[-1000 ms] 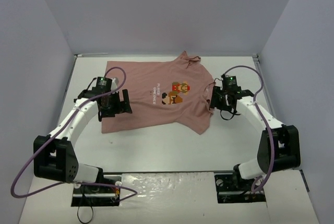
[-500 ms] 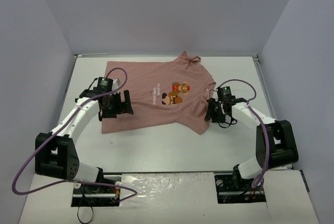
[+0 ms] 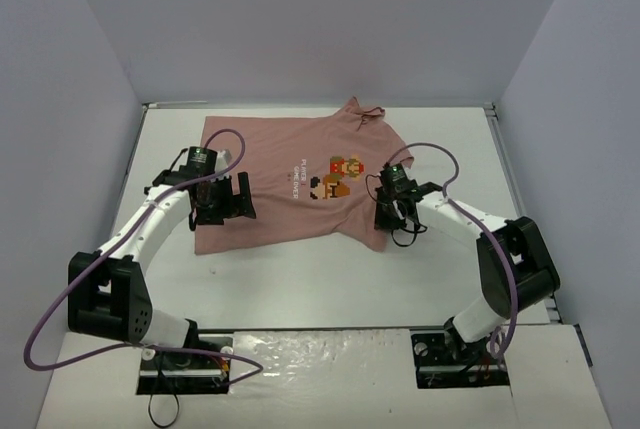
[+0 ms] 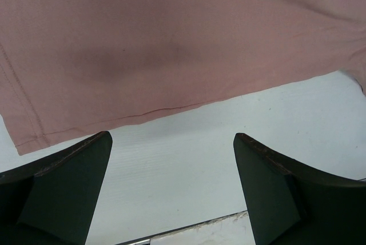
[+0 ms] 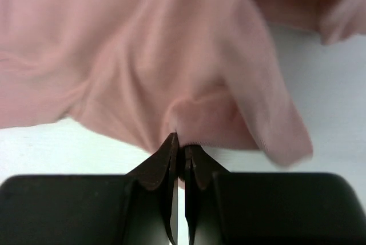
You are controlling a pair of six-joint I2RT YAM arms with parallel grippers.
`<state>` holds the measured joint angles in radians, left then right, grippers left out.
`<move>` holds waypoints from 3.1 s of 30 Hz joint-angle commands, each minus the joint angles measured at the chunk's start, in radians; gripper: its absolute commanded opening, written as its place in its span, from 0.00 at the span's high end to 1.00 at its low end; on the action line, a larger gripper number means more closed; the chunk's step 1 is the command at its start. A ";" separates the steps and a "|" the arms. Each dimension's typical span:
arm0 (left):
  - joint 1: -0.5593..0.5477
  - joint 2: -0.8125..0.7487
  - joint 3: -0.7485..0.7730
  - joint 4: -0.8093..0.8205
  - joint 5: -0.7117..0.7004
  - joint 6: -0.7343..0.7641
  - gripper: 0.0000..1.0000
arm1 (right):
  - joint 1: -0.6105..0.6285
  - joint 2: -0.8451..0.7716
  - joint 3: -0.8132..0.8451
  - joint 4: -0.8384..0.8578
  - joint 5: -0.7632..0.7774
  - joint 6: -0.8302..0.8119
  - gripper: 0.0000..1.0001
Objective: Fold and stack the t-shirts
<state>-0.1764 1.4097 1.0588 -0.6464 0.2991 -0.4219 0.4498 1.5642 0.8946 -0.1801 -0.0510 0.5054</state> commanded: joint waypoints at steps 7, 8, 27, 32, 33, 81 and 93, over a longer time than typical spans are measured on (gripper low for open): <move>0.000 -0.028 0.032 0.021 0.017 0.017 0.14 | 0.075 -0.030 0.068 -0.072 0.110 -0.020 0.60; 0.001 -0.025 0.033 0.021 0.017 0.017 0.14 | 0.068 -0.056 0.055 -0.076 0.121 -0.022 0.59; 0.000 0.001 0.033 0.022 0.030 0.014 0.14 | -0.197 -0.296 -0.162 -0.056 0.090 0.062 0.65; 0.001 0.001 0.036 0.021 0.035 0.018 0.14 | -0.206 -0.222 -0.163 0.009 0.073 0.100 0.67; 0.002 -0.001 0.036 0.021 0.035 0.020 0.14 | -0.206 -0.199 -0.158 0.019 0.080 0.106 0.67; 0.216 -0.027 -0.108 -0.002 -0.089 -0.088 0.14 | -0.171 -0.215 -0.040 -0.200 0.228 0.003 1.00; 0.293 0.068 -0.209 0.068 -0.134 -0.201 0.23 | -0.172 -0.241 -0.025 -0.237 0.205 -0.066 1.00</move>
<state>0.0983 1.4746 0.8588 -0.6174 0.1984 -0.5667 0.2867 1.3571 0.8402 -0.3873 0.1379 0.4700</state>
